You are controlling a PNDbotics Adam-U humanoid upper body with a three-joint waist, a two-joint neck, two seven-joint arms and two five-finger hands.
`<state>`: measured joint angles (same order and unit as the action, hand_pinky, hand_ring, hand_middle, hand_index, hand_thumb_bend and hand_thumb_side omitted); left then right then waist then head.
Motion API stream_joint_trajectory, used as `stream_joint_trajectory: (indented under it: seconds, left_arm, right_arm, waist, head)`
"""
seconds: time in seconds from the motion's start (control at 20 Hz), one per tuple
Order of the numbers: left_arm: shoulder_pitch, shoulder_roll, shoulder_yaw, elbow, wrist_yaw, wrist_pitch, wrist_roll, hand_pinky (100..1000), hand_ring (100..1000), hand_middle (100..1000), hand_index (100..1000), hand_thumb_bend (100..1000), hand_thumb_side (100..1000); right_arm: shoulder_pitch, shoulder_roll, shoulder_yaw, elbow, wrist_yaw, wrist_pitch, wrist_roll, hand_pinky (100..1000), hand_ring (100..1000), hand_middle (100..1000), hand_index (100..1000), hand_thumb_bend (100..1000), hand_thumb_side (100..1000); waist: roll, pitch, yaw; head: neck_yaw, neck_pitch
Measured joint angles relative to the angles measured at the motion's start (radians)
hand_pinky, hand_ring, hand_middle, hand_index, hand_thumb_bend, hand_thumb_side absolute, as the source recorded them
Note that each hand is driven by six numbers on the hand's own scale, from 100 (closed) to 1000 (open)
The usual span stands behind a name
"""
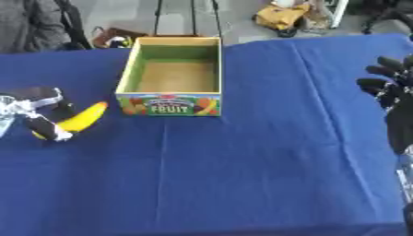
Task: Pick up objects on the table and place them in the box.
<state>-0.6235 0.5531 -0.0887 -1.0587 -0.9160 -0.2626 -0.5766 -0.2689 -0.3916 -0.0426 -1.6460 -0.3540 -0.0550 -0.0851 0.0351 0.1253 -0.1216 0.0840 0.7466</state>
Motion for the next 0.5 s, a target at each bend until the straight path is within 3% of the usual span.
stream_joint_trajectory:
  seconds: [0.5]
  left_arm:
    - [-0.052,0.025,0.0,-0.026,0.047,-0.014,-0.043,697,492,435,528,312,354]
  right_arm:
    - [0.001,0.0,0.0,0.0,0.0,0.0,0.0,815,679,703,813,100,936]
  waist:
    - [0.0,-0.005,-0.002]
  head:
    - [0.0,0.002]
